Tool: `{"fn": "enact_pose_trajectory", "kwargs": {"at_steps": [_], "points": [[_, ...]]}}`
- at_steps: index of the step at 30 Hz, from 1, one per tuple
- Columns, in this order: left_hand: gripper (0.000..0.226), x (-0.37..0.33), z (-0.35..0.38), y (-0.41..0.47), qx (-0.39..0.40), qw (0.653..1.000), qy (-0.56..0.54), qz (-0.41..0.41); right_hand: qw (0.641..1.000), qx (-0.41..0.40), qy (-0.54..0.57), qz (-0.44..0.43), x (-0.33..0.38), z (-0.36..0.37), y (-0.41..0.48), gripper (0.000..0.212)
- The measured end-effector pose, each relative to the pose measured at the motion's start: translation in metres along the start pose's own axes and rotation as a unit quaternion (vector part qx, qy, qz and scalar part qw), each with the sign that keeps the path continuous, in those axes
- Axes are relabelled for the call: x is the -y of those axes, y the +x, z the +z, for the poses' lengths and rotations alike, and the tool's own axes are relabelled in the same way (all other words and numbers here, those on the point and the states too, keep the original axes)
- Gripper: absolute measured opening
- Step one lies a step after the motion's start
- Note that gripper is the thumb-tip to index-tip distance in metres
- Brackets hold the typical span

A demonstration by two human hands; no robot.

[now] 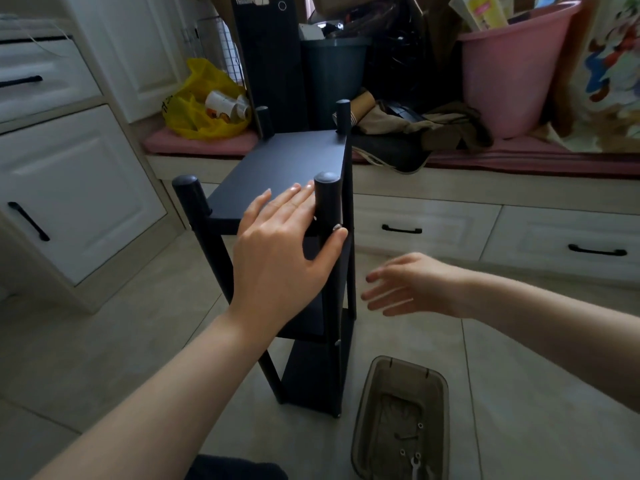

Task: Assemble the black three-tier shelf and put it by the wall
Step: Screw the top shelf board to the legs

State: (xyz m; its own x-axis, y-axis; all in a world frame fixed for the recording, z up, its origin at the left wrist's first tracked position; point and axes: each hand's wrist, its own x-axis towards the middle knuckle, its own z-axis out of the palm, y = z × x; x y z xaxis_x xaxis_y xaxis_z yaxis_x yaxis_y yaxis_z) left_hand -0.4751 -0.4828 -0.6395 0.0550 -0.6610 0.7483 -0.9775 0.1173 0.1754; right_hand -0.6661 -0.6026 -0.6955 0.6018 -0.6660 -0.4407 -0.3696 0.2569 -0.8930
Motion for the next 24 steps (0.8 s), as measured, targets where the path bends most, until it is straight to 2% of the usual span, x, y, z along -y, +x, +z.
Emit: {"fn": "enact_pose_trajectory", "kwargs": {"at_steps": [3, 6, 11, 13, 16, 18, 21, 24], "points": [[0.054, -0.001, 0.002, 0.000, -0.012, 1.000, 0.002, 0.000, 0.991, 0.025, -0.102, 0.078, -0.038, -0.008, 0.014, 0.019], [0.049, -0.001, 0.003, 0.000, -0.025, 1.000, 0.002, 0.003, 0.978, 0.052, -0.149, 0.136, -0.081, -0.008, 0.029, 0.018], [0.043, -0.001, 0.005, 0.000, -0.041, 0.999, 0.001, 0.007, 0.965, 0.010, -0.184, 0.187, -0.161, 0.001, 0.051, 0.016], [0.041, -0.001, 0.007, -0.001, -0.049, 0.999, -0.001, 0.009, 0.954, -0.006, -0.224, 0.200, -0.188, 0.007, 0.059, 0.016], [0.038, 0.002, 0.009, -0.002, -0.065, 0.998, -0.009, 0.019, 0.907, 0.011, -0.365, 0.209, -0.226, 0.019, 0.074, 0.015], [0.036, 0.002, 0.011, -0.003, -0.078, 0.997, -0.011, 0.023, 0.888, 0.020, -0.409, 0.211, -0.251, 0.028, 0.085, 0.017], [0.035, 0.001, 0.014, -0.003, -0.089, 0.996, -0.011, 0.027, 0.883, 0.047, -0.423, 0.198, -0.277, 0.041, 0.089, 0.033], [0.035, 0.003, 0.016, -0.004, -0.091, 0.995, -0.005, 0.028, 0.846, 0.076, -0.496, 0.179, -0.295, 0.052, 0.089, 0.045]]}}
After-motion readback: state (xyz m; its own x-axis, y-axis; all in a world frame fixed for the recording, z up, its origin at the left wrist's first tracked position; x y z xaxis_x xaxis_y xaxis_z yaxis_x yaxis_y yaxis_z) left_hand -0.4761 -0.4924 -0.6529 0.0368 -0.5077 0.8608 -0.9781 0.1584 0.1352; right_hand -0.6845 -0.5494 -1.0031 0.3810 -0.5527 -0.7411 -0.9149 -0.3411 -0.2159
